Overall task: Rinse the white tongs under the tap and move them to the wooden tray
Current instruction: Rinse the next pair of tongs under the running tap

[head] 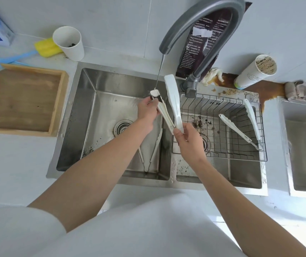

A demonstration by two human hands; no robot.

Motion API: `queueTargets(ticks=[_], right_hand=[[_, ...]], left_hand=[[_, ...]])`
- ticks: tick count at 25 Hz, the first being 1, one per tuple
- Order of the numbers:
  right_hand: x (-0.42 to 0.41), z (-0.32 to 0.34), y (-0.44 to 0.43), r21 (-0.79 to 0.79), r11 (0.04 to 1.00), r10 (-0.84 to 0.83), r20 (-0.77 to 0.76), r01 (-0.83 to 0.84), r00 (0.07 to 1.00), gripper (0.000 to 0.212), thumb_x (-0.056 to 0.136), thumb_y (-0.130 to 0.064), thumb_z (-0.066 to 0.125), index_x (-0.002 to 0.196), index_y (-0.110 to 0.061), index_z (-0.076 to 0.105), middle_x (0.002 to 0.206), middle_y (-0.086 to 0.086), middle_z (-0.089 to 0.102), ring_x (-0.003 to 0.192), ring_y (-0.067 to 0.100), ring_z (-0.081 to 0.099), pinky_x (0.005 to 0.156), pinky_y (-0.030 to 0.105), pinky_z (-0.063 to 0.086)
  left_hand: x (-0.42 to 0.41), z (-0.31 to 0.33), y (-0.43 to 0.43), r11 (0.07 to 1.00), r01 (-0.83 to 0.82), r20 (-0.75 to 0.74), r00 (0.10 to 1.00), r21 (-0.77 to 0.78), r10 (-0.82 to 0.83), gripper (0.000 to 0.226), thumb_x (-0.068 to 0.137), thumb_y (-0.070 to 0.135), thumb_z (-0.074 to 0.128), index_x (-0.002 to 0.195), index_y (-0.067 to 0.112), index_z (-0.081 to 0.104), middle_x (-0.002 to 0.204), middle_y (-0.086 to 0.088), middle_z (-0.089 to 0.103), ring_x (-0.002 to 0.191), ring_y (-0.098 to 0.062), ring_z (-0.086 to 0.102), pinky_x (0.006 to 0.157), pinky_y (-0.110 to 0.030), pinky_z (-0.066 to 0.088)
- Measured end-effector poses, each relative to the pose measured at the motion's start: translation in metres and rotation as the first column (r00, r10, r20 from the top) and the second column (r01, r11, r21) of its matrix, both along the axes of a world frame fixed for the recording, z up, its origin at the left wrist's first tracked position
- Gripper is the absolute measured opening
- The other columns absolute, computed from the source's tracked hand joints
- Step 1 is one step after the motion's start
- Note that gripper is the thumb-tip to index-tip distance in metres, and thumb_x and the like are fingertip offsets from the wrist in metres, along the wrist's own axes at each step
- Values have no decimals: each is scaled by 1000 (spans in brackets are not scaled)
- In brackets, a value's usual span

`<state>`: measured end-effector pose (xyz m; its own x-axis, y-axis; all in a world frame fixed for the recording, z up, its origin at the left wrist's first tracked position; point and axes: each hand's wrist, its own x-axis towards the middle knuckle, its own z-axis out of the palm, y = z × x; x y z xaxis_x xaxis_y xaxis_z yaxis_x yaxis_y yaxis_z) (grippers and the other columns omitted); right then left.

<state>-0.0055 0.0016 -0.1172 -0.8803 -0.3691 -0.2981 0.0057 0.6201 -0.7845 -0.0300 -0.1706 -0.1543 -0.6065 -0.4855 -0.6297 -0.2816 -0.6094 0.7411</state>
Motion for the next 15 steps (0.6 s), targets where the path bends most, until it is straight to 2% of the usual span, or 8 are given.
queueTargets(ticks=[4,7,9,10,12,15], right_hand=[[-4,1,-8,1,1000,-15,0,15,1000,10,100,-32,54,107,-26,58,84,-14,66,63,-7,53,57,7,43],[-6,0,-13,21,1000,-19,17,19,1000,15,100,-34,54,110,-24,58,89,-13,67,70,0,57,61,13,45],[-7,1,-15,27,999,-18,24,17,1000,14,100,-35,54,106,-23,57,88,-7,68,73,9,59,66,24,47],[-7,2,-17,27,1000,-16,27,15,1000,14,100,-35,54,105,-23,57,86,-6,67,72,10,57,65,27,47],[-8,3,-18,19,1000,-16,23,16,1000,12,100,-35,54,101,-23,56,78,-12,62,63,3,51,60,22,44],[-10,4,-20,23,999,-34,22,33,999,12,100,-34,54,99,-22,56,69,-12,57,55,0,44,55,19,39]], left_hand=[[-6,-2,-5,999,-7,-5,1000,41,7,20,100,9,49,92,17,65,90,-4,68,80,-15,67,76,-27,59],[-9,-3,-11,997,-25,-8,1000,77,26,21,101,10,48,92,18,65,96,-8,70,89,-19,69,83,-33,59],[-10,-3,-14,995,-40,-14,999,92,42,19,102,11,47,97,14,65,97,-8,70,89,-19,70,84,-33,59],[-11,-4,-15,994,-45,-16,999,96,46,18,102,12,47,101,12,65,97,-8,71,88,-18,70,83,-33,59],[-14,-4,-15,994,-45,-20,999,99,47,17,102,13,48,105,10,65,98,-9,71,89,-19,71,82,-32,60],[-17,1,-17,991,-47,-58,997,122,55,19,102,12,47,100,9,65,99,-12,72,89,-20,72,78,-31,60]])
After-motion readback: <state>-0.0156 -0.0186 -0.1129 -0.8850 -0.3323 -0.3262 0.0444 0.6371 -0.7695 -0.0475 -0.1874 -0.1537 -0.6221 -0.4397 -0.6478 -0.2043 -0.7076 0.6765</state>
